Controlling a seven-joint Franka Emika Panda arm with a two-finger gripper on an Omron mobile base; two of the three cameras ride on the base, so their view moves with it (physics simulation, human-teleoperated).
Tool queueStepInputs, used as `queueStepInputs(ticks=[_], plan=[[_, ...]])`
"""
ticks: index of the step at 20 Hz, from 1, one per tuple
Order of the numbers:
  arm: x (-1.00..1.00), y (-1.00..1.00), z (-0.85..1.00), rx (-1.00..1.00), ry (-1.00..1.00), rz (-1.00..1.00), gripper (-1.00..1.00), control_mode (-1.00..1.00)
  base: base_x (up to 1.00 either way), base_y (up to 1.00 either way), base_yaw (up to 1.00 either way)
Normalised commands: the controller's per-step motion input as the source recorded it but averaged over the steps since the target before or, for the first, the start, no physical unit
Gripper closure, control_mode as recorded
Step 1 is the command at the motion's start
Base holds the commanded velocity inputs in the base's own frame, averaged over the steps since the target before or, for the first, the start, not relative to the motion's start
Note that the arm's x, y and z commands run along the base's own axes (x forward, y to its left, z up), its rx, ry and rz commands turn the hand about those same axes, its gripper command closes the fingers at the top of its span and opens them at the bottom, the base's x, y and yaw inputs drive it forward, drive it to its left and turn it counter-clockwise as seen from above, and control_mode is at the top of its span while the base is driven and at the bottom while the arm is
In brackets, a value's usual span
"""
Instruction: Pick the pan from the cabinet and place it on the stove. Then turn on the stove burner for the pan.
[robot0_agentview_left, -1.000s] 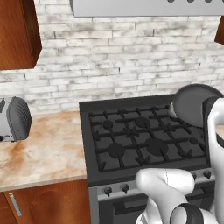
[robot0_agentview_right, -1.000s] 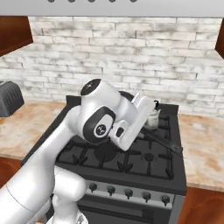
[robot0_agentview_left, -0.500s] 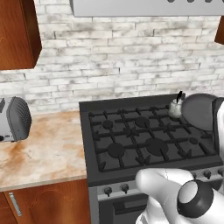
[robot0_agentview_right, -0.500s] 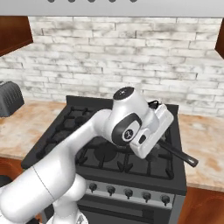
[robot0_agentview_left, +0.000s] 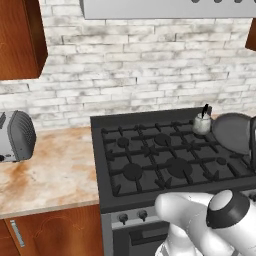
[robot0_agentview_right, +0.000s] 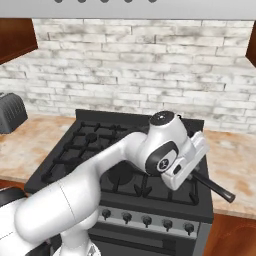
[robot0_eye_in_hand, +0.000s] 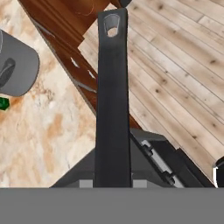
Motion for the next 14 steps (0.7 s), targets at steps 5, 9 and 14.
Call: queueStepInputs(ticks=[5,9,14], plan=[[0.18,-0.06,-0.38,0.0,0.0,0.02,1.0,-1.0,0.0,0.0,0.0],[0.15,-0.08,-0.41,0.0,0.0,0.02,1.0,-1.0,0.0,0.0,0.0],[0.14,-0.11,-0.42,0.0,0.03,0.02,1.0,-1.0,0.0,0.0,0.0]])
